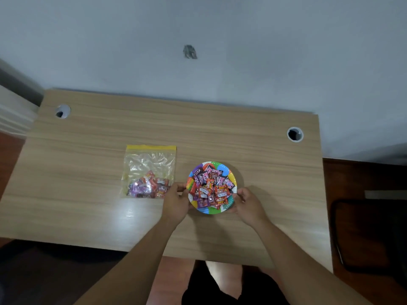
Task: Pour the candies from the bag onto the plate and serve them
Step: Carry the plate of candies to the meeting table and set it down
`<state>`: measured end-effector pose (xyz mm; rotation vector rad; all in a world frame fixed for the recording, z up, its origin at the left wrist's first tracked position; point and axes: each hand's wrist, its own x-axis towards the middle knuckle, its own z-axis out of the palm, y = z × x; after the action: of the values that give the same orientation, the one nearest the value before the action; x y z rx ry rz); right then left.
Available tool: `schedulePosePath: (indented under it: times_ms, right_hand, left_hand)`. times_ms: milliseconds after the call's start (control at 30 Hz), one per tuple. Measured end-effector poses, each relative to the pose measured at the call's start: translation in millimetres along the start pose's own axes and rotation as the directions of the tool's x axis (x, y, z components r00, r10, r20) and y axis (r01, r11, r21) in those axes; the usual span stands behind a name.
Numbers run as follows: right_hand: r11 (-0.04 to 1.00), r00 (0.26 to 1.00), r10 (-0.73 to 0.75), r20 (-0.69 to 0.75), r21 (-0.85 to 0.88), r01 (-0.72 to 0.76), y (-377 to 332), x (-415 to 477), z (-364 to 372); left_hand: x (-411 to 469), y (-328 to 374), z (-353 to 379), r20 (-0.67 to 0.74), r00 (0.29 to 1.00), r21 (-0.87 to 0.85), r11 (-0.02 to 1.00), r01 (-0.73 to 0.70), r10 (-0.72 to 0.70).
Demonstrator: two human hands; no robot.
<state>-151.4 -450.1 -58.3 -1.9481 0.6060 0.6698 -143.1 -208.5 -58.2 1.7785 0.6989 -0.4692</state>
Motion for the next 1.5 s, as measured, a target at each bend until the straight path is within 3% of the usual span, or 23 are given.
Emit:
schedulePosePath:
  times_ms: [400, 667, 1133, 1500]
  right_hand:
    - [0.986, 0.97, -0.01, -0.245, 0.161, 0.051, -13, -97, -29]
    - [0.97, 0.931, -0.018, -0.365, 0.219, 0.104, 21, -166, -54]
    - [0.938, 0.816, 0.035, -0.578, 0.3, 0.172, 160, -330, -85]
    - [0.897, 0.677, 0.213, -0.704, 0.416, 0.15, 286, -467, -97]
  left_hand:
    - [-52, 61, -12, 0.254, 0.948, -0.012, 0.981, -0.193, 0.19]
    - [-104, 69, 9, 0.365, 0.893, 0.003, 0.959, -0.285, 0.264]
    - [-258, 19, 80, 0.561, 0.781, 0.046, 0.932, -0.36, 0.274]
    - [-384, -42, 168, 0.737, 0.649, 0.129, 0.904, -0.407, 0.187]
